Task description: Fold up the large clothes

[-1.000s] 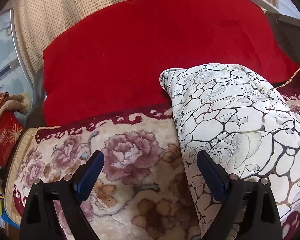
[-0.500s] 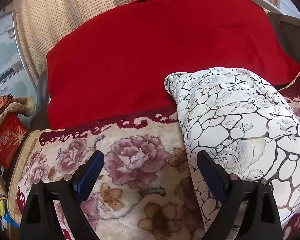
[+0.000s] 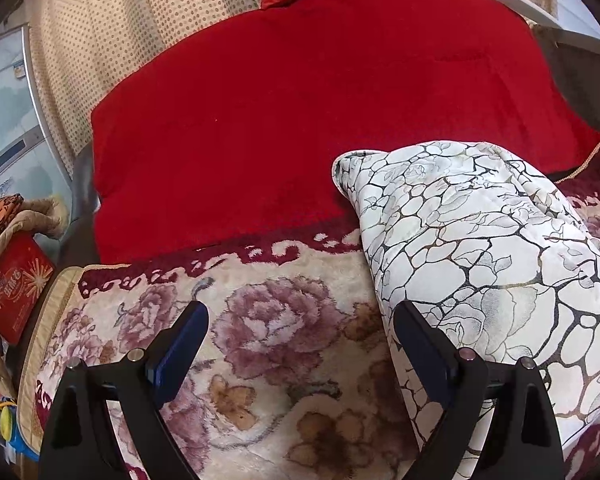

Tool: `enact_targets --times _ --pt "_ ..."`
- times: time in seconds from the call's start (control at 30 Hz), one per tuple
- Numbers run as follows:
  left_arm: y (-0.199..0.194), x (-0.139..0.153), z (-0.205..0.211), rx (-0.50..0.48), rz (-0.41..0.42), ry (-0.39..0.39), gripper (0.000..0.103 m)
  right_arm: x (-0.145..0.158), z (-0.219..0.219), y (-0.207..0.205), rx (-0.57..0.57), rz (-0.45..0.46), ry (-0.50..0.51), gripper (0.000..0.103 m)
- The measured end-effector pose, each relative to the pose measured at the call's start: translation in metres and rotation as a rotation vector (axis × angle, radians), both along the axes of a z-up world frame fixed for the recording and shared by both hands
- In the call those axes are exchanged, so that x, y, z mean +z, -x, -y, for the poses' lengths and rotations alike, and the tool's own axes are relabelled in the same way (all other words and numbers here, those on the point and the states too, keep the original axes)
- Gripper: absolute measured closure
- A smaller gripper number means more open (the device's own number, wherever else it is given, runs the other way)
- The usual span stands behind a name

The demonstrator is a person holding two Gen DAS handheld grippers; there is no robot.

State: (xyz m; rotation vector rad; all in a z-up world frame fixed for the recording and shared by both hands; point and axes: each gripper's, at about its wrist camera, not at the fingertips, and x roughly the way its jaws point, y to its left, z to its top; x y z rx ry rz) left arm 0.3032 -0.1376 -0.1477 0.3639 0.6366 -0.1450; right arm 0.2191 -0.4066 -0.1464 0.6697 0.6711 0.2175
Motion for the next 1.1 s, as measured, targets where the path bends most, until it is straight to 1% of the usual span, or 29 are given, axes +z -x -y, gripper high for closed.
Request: enact_targets --times 0.07,0.13,0.27,0.3,0.37,0.4,0.43,0.5,0.63,0.73,0.83,0.93,1.03,1.1 --pt "-0.003 -0.001 -0.003 -0.014 -0.025 0.021 0.009 0.001 -0.003 -0.003 0.000 -0.009 0.021 0.004" --pt "-0.009 0.000 -0.008 -0.041 -0.070 0.068 0.009 -0.002 -0.005 -0.008 0.004 -0.027 0.041 0.004" --pt "-0.017 0.002 -0.017 -0.135 -0.181 0.228 0.009 -0.014 0.001 -0.013 0.012 -0.064 0.008 0.004" --pt "-0.020 0.001 -0.018 -0.171 -0.229 0.280 0.009 -0.017 0.003 -0.015 0.012 -0.075 -0.001 0.004" --pt "-0.024 -0.004 -0.017 -0.197 -0.288 0.324 0.009 -0.023 0.008 -0.018 0.017 -0.090 -0.021 0.004" --pt "-0.026 -0.008 -0.013 -0.200 -0.312 0.325 0.009 -0.026 0.011 -0.019 0.017 -0.094 -0.043 0.004" --pt "-0.028 -0.013 -0.009 -0.199 -0.329 0.310 0.009 -0.029 0.013 -0.020 0.017 -0.096 -0.062 0.004" --pt "-0.028 -0.019 0.002 -0.197 -0.339 0.272 0.009 -0.037 0.019 -0.023 0.024 -0.102 -0.129 0.004" --pt "-0.022 -0.018 0.012 -0.187 -0.289 0.226 0.009 -0.057 0.027 -0.036 0.047 -0.127 -0.251 0.004" --pt "-0.020 -0.017 0.015 -0.174 -0.262 0.197 0.009 -0.064 0.028 -0.047 0.083 -0.134 -0.334 0.004" --pt "-0.019 -0.015 0.018 -0.173 -0.238 0.168 0.009 -0.063 0.023 -0.055 0.138 -0.109 -0.358 0.003" --pt "-0.017 -0.012 0.018 -0.173 -0.229 0.159 0.009 -0.068 0.018 -0.061 0.164 -0.112 -0.363 0.003" --pt "-0.017 -0.011 0.018 -0.173 -0.226 0.156 0.009 -0.067 0.019 -0.060 0.157 -0.116 -0.324 0.003" --pt "-0.016 -0.011 0.018 -0.172 -0.223 0.155 0.009 -0.065 0.028 -0.056 0.130 -0.093 -0.339 0.003"
